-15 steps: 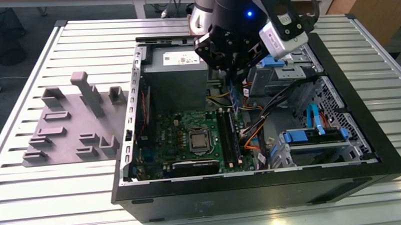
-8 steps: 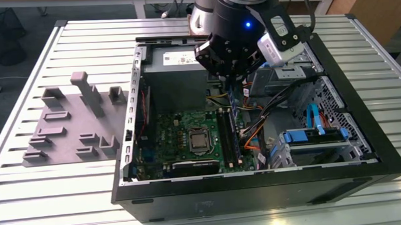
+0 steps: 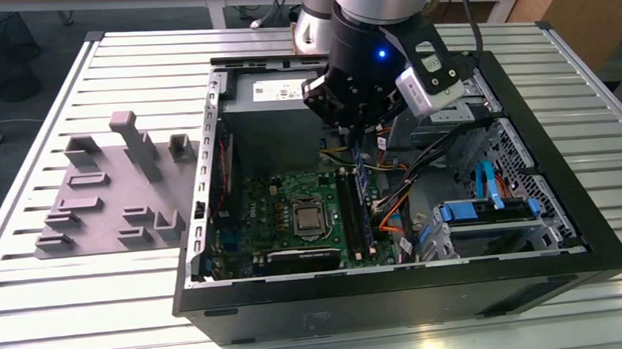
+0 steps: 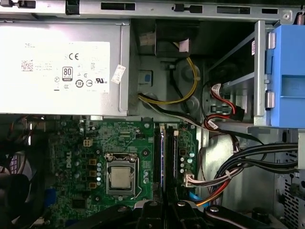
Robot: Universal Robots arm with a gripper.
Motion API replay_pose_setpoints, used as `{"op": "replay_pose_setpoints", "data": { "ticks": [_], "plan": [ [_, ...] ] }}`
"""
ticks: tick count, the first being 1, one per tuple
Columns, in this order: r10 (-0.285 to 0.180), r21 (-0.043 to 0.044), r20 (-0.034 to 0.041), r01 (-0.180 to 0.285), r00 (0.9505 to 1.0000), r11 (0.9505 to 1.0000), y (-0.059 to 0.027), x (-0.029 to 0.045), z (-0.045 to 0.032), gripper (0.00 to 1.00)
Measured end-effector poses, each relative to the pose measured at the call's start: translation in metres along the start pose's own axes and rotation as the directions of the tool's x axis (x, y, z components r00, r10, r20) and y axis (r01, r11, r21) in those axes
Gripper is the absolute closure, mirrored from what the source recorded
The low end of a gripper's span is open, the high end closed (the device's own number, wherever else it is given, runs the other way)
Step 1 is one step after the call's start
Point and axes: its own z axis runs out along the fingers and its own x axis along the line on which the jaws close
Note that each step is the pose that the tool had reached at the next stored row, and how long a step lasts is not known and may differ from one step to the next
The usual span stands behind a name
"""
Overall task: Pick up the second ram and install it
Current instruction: 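Insert the second ram into the second slot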
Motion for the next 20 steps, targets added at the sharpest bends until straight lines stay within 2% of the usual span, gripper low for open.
{"op": "replay_pose_setpoints", "data": {
  "ticks": [12, 20],
  "plan": [
    [0.0, 0.0001, -0.0029, 0.0, 1.0, 1.0, -0.0002, -0.0009, 0.0217, 0.86],
    [0.0, 0.0004, -0.0032, 0.0, 1.0, 1.0, -0.0002, -0.001, 0.022, 0.86]
  ]
}}
